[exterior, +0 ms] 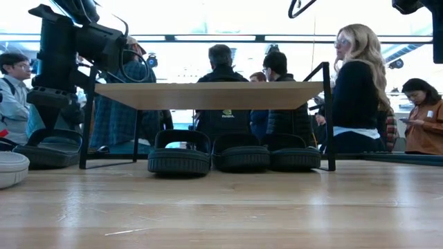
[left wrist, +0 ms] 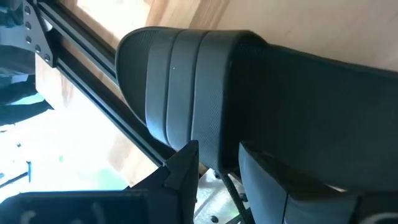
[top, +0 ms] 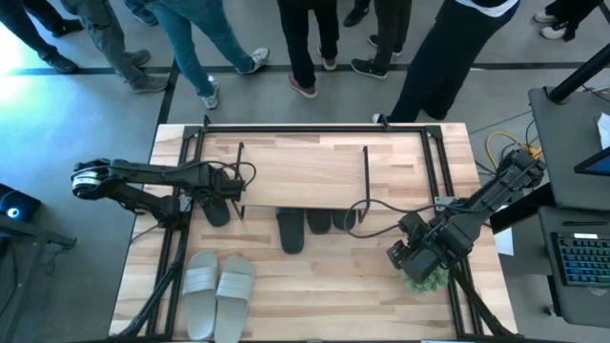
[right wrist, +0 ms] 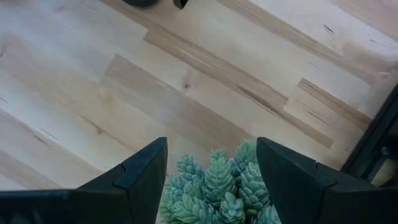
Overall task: Pick and place slides into the shelf
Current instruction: Adjust the black slide
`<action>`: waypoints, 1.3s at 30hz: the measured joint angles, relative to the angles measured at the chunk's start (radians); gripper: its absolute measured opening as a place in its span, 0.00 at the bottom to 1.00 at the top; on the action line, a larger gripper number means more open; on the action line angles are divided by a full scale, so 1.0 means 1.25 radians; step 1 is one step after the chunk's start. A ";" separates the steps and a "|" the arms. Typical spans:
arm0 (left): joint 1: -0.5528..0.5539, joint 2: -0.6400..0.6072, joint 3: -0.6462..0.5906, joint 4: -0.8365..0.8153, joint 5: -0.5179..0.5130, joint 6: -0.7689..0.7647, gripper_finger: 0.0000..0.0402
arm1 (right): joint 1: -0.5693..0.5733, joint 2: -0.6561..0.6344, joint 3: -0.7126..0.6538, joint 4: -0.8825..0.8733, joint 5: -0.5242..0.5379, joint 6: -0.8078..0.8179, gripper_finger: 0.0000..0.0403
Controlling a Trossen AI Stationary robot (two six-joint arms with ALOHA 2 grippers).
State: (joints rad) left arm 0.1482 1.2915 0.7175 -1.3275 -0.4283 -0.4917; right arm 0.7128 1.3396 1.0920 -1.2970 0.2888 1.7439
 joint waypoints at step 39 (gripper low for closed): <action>0.368 -0.276 0.180 -0.015 0.286 0.066 0.25 | 0.000 -0.003 0.000 -0.001 0.024 -0.007 0.59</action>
State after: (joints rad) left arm 0.6087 0.9466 0.9429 -1.3464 -0.0711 -0.4097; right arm 0.7128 1.3361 1.0916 -1.2978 0.3183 1.7351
